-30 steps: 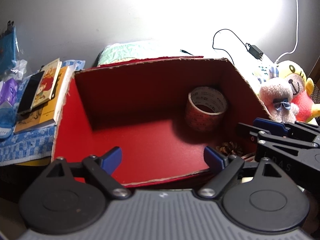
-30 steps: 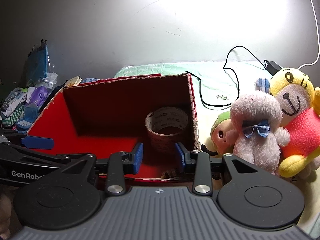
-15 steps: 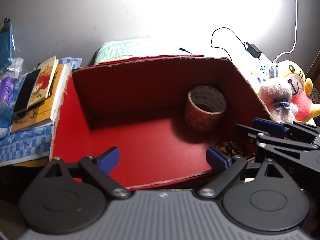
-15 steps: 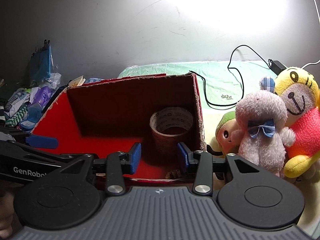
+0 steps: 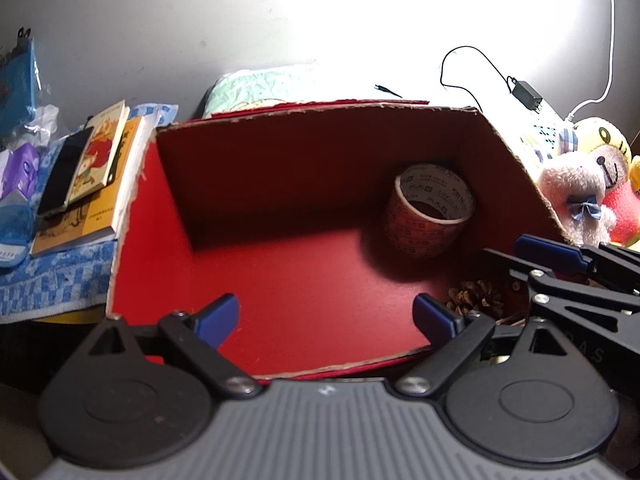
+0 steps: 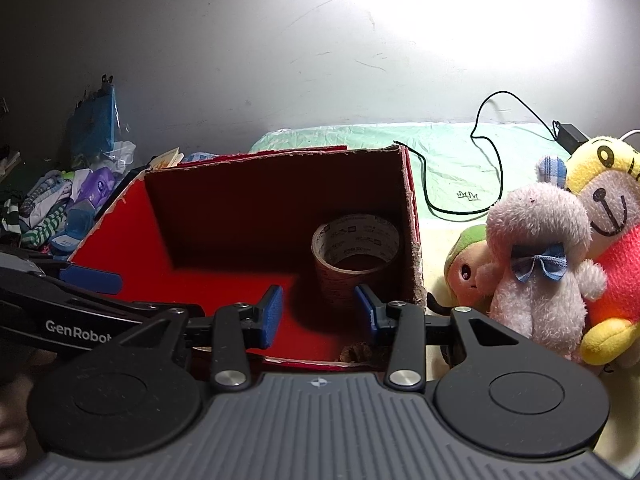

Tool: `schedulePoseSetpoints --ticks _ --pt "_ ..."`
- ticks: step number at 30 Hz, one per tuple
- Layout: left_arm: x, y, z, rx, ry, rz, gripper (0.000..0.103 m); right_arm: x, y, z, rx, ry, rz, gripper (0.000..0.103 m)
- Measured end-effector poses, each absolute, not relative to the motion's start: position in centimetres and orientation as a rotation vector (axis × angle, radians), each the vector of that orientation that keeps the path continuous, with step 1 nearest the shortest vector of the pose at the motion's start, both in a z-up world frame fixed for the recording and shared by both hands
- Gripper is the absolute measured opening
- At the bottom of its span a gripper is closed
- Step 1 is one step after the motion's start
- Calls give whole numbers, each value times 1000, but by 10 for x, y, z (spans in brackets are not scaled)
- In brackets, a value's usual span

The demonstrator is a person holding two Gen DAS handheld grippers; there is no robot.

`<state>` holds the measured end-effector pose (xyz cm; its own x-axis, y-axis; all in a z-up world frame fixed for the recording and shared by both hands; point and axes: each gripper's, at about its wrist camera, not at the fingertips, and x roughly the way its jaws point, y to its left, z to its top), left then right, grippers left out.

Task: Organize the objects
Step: 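Open the right gripper to drop the pine cone beside the tape, then grasp the brown wooden gourd toy by its neck with the right gripper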

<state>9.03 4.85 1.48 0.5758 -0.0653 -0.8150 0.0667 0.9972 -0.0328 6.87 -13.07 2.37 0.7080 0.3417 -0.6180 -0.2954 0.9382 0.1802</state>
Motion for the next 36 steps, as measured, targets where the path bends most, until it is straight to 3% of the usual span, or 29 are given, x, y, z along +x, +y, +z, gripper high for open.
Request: schedulePoseSetpoints --ticks 14,18,26,29,31,36 --pt "92 50 12 11 952 -81 94 68 -127 21 58 676 328 41" --pt "92 51 13 12 942 -92 94 70 -138 23 167 683 333 41" --pt "65 53 40 39 790 -157 94 47 -158 40 293 648 396 39" --pt "53 56 39 38 795 -208 92 39 -166 44 343 646 419 33" --pt "41 59 41 39 777 -250 91 34 -173 43 376 658 452 22" --pt "16 64 37 32 781 -395 89 20 -187 34 425 707 468 15"
